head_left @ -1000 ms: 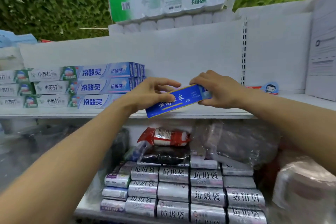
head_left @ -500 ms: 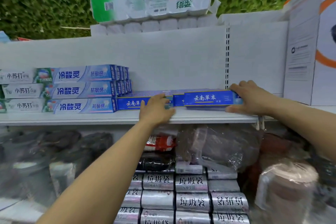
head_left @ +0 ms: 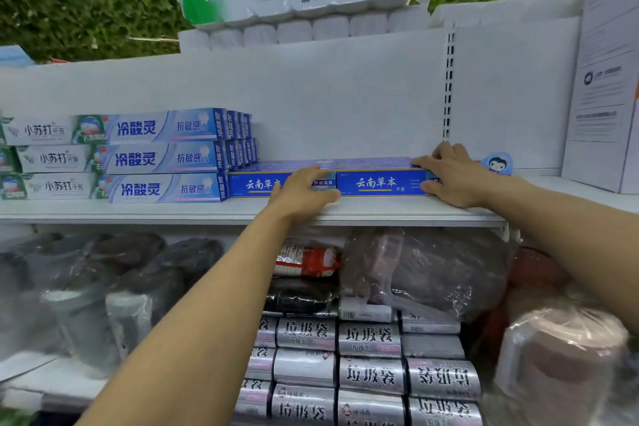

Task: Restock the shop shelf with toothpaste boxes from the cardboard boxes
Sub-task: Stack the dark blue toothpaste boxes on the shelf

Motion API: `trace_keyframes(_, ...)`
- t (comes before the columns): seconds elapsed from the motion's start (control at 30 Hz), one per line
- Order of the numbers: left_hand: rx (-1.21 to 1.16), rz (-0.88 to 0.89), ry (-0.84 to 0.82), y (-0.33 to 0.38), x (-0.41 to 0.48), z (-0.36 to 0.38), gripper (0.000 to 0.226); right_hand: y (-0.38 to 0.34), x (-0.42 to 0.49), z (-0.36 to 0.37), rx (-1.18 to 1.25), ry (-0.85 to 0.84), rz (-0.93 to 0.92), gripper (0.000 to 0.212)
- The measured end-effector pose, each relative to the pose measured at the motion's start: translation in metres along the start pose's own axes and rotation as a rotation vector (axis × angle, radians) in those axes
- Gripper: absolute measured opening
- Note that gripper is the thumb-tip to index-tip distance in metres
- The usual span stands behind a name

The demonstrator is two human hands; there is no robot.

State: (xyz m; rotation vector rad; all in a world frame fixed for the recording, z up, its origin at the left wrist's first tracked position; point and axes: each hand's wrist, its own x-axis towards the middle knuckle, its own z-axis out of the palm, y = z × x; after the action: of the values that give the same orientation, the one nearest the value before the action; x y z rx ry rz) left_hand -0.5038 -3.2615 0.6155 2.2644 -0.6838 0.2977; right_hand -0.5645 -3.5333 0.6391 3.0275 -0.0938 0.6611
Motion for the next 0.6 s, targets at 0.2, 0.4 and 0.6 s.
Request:
trace_keyframes(0.2,-0.028,-0.001,-0.015,-0.005,0.005,0.001,0.056,0.001,0.002,0.002,0.044,-0.029,0.028,0.053)
trace_keyframes(0.4,-0.068,0.004,0.105,-0.006,0.002,0.007,0.05,-0.005,-0.012,-0.003,0.068,-0.009,0.013,0.053)
trace_keyframes(0.6,-0.053,0.091,0.497,0.008,-0.033,0.018,0.037,-0.02,-0.06,-0.012,0.162,0.285,-0.064,0.035)
